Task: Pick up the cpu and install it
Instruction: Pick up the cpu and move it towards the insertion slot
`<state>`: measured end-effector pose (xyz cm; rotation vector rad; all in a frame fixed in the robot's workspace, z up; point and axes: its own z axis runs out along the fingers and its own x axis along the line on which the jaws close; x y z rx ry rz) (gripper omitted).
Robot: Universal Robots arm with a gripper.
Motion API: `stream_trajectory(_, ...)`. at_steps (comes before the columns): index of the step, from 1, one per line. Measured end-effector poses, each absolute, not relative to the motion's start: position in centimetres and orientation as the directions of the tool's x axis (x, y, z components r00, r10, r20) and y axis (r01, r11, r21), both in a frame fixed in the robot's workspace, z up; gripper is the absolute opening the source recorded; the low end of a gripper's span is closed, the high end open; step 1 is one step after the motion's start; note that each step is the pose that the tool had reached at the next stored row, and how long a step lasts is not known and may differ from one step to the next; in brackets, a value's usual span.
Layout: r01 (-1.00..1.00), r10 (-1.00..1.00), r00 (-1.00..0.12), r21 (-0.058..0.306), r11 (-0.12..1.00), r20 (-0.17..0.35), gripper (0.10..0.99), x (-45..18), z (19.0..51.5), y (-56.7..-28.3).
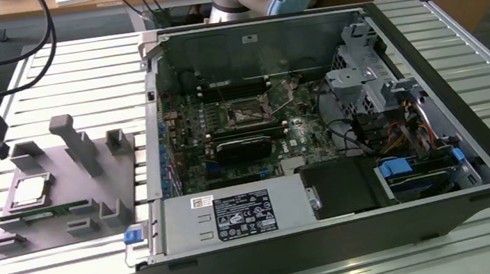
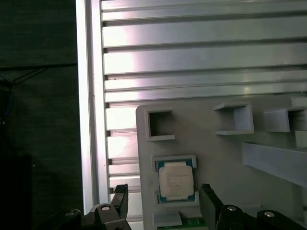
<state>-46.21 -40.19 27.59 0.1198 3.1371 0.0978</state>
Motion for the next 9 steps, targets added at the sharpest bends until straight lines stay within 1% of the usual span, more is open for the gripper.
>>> stream_trajectory(9,0.076,0.076,-0.997,0.062,0.995,0.002,0.706,-46.21,26.94,-40.38)
